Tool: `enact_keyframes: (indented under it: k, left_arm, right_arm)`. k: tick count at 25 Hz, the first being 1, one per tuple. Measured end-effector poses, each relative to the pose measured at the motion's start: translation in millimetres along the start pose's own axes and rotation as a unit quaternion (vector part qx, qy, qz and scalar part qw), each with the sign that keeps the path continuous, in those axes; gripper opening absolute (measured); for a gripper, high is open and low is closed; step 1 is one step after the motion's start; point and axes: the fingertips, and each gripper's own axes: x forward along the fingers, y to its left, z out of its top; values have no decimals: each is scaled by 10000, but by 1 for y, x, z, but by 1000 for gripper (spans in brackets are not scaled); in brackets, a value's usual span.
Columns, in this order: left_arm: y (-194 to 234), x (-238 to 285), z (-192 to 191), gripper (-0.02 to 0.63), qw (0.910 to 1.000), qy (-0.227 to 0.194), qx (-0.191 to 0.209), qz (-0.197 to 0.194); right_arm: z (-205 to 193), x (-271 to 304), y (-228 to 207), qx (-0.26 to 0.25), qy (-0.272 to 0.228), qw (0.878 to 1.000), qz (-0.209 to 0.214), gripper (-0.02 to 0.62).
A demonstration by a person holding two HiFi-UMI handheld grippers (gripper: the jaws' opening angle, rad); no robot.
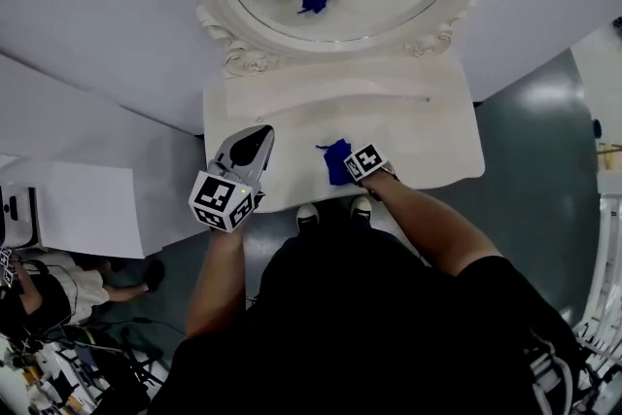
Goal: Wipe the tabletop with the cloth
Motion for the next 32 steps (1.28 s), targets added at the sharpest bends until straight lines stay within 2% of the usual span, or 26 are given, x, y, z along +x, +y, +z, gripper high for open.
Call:
enact_keyframes:
  k: [6,19,26,32]
  left_arm:
    - [-30,42,3,9,9995,35,32,-315]
    - [-72,99,6,9,9981,103,60,-597]
    - [-86,117,8,9,9975,118,139,-689]
    - [-93,123,9,9,9971,136,174,-733]
  right_arm:
    - [-31,-31,-63,247,-61,9992,-311,58]
    - [-97,-94,-188,977,-120,9914,-857,58]
    - [-139,-129,-250,1605,-207,9788,-1253,58]
    - [-172,-151,-282,2081,-320,9661,-1496,58]
